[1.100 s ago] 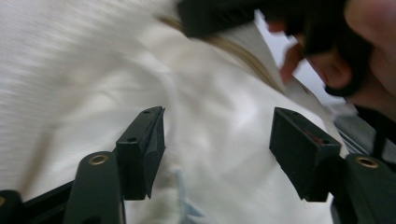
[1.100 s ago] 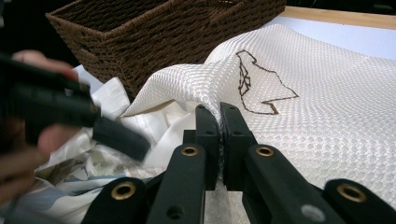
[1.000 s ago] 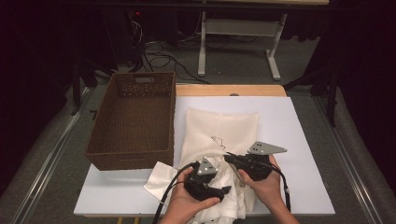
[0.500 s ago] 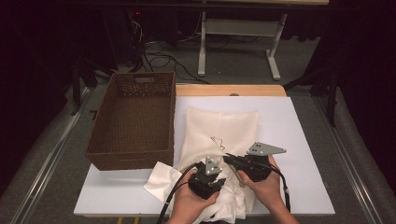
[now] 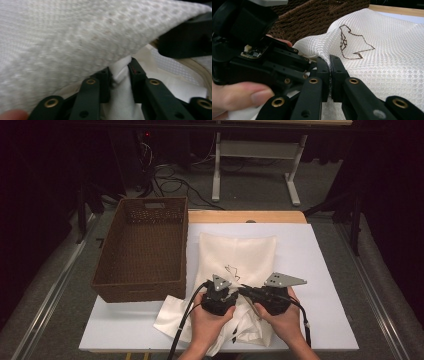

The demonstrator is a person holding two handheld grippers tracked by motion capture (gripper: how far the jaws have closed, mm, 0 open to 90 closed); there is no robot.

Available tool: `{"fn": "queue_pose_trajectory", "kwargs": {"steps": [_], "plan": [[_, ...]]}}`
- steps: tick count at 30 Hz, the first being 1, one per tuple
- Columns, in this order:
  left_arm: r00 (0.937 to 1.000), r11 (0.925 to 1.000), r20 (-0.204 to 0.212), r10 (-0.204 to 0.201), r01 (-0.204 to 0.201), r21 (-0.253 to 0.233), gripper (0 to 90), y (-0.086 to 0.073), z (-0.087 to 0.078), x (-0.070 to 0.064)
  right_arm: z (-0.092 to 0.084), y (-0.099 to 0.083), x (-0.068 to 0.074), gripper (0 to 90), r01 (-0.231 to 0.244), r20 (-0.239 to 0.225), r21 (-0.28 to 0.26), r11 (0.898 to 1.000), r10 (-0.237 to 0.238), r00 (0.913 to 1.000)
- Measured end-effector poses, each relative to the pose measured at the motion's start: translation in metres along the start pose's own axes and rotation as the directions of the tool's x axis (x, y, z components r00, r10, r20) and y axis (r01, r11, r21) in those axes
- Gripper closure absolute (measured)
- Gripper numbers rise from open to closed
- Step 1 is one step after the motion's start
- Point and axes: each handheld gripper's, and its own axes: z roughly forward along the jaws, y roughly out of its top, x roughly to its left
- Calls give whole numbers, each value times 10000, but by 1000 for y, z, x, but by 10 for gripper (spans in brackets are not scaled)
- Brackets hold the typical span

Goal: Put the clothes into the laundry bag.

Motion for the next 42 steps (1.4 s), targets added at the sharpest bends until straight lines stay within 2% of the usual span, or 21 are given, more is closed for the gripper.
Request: {"fn": "queue_pose_trajectory", "kwargs": {"steps": [2,3,7,9,11,12,13,14,16,17,20,22,23,24,27,31,35,37,38,40,42], "plan": [[9996,10000,271,5,-5,13,627,1,-5,0,-1,0,-2,885,-4,-13,-47,10000,4,10000],[9990,10000,441,13,-14,29,546,2,-9,0,-1,0,-3,885,-70,0,-24,10000,70,10000],[9928,9990,1155,318,-351,265,348,1,-28,1,0,-1,-4,885,-76,38,13,10000,76,10000],[9867,9972,1545,514,-590,455,302,-3,-38,0,0,-1,-5,884,-81,31,1,10000,81,10000],[9830,9945,1724,632,-766,719,281,-8,-41,-2,0,-1,-5,885,-104,43,15,9999,104,9999],[9826,9921,1703,747,-904,864,278,-12,-42,-4,0,-2,-5,885,-93,45,17,10000,93,9999],[9852,9917,1501,827,-962,849,277,-16,-42,-5,0,-2,-5,884,-94,30,4,10000,94,10000],[9881,9922,1310,803,-918,843,295,-19,-41,-5,1,-2,-5,885,-102,42,9,9999,102,9999],[9900,9901,1325,486,-652,1241,317,-25,-33,-3,1,-2,-4,885,-107,73,26,9999,107,9999],[9907,9880,1257,528,-701,1373,327,-28,-28,-4,1,-1,-3,885,-116,64,23,9999,116,9999],[9915,9812,567,1170,-1242,1475,508,-31,-22,-10,1,-2,-2,884,-54,64,35,10000,54,10000],[9936,9857,430,1044,-1091,1283,683,-30,-23,-10,2,-2,-2,884,-64,54,38,10000,64,10000],[9947,9877,438,935,-982,1217,742,-29,-23,-10,2,-2,-2,884,-59,22,-3,10000,59,10000],[9957,9898,414,825,-867,1134,756,-27,-24,-10,2,-2,-1,885,-38,9,7,10000,38,10000],[9972,9943,243,707,-723,777,769,-22,-26,-12,2,-1,2,885,56,-30,-26,10000,-56,10000],[9996,9995,-60,276,-275,163,767,-11,-27,-13,2,0,4,884,95,-95,-84,9999,-96,9999],[9994,9989,-321,-86,71,-460,763,-5,-20,-12,0,0,3,884,44,-79,-167,9999,-45,10000],[9994,9989,-345,-92,76,-462,758,-5,-11,-10,0,0,3,884,23,-44,-150,9999,-24,10000],[9996,9996,-267,-76,69,-258,747,-6,-3,-7,0,0,3,885,37,-12,-135,9999,-37,10000],[9998,9998,-41,-202,202,32,690,-8,6,-3,1,-1,2,884,44,46,-73,10000,-44,10000],[9992,9995,228,-324,324,-16,608,-8,7,-1,1,-2,1,884,-11,55,-30,10000,11,10000]]}}
